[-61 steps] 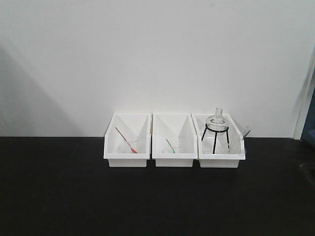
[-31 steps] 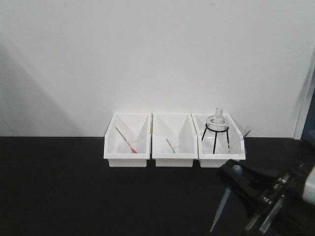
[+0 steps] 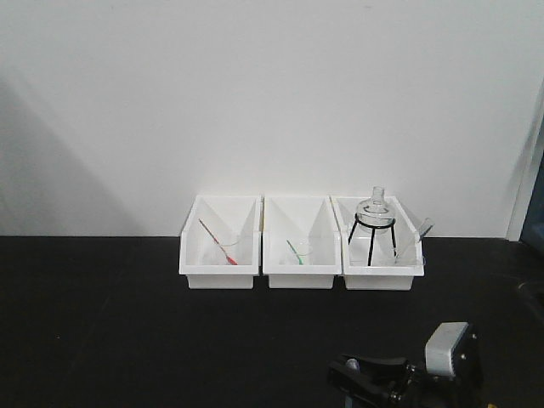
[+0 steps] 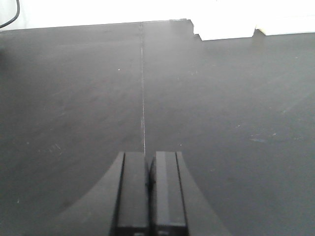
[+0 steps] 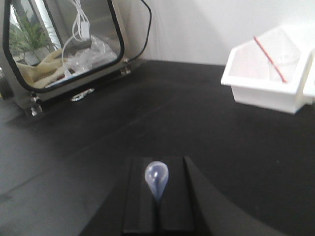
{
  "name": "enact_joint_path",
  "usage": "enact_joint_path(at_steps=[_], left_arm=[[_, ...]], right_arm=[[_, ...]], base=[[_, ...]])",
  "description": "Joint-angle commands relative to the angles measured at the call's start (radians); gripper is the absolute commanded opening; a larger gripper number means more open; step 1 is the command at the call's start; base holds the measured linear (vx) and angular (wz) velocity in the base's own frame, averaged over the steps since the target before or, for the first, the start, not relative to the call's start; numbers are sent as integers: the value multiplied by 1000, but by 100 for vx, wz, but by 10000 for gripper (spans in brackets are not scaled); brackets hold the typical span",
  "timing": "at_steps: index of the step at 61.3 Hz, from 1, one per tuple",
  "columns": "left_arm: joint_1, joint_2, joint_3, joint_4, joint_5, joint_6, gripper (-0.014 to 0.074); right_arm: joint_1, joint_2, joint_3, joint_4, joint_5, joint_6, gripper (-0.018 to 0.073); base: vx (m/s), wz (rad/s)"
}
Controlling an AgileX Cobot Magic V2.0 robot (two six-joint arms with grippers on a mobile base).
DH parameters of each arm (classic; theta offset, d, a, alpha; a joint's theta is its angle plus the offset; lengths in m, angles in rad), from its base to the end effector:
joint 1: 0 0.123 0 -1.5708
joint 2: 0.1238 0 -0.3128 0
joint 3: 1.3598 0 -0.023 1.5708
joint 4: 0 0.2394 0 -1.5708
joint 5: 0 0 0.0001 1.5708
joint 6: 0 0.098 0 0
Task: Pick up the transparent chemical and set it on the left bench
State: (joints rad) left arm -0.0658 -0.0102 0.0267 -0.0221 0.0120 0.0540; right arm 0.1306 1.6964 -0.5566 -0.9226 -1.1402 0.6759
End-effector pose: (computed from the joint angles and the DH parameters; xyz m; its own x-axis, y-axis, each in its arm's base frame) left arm 0.0242 -0.0016 0.2040 0.0606 0.0280 -0.9978 0.0641 0.9974 0.0319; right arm 0.2711 0.1072 0.2205 -0.2661 0.0842 -0.9603 -0.7675 0.5842 0.2639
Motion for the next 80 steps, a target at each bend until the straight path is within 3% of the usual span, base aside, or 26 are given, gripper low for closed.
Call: enact_joint_path(at_steps=[1, 21, 31, 44, 50, 57, 67, 75, 80], left_arm=[[-2, -19, 16, -1, -78, -8, -3], [-2, -19, 16, -1, -78, -8, -3], [-2, -19, 16, -1, -78, -8, -3], [-2, -19, 16, -1, -78, -8, -3], [-2, -19, 16, -1, -78, -8, -3], [-2, -19, 16, -1, -78, -8, -3], [-2, -19, 16, -1, -78, -8, -3], [-2, -19, 16, -1, -78, -8, -3], [-2, -19, 16, -1, -78, -8, -3]], right_arm=[[-3, -6, -28, 23, -200, -41, 121], [-3, -1, -28, -17, -203, -63, 568], [-3, -16, -28, -14, -203, -54, 620], [-5, -174, -28, 92, -131, -18, 506], [-5, -303, -28, 108, 31, 37, 410], [-5, -491, -28, 78, 322, 127, 249], [-5, -736, -28, -69, 645, 326, -16], [-5, -898, -22, -231, 809, 471, -10], [-5, -964, -22, -326, 857, 481, -8]], base=[[0, 0], [0, 0], [0, 0], [0, 0], [0, 0], [0, 0], [0, 0], [0, 0], [0, 0]])
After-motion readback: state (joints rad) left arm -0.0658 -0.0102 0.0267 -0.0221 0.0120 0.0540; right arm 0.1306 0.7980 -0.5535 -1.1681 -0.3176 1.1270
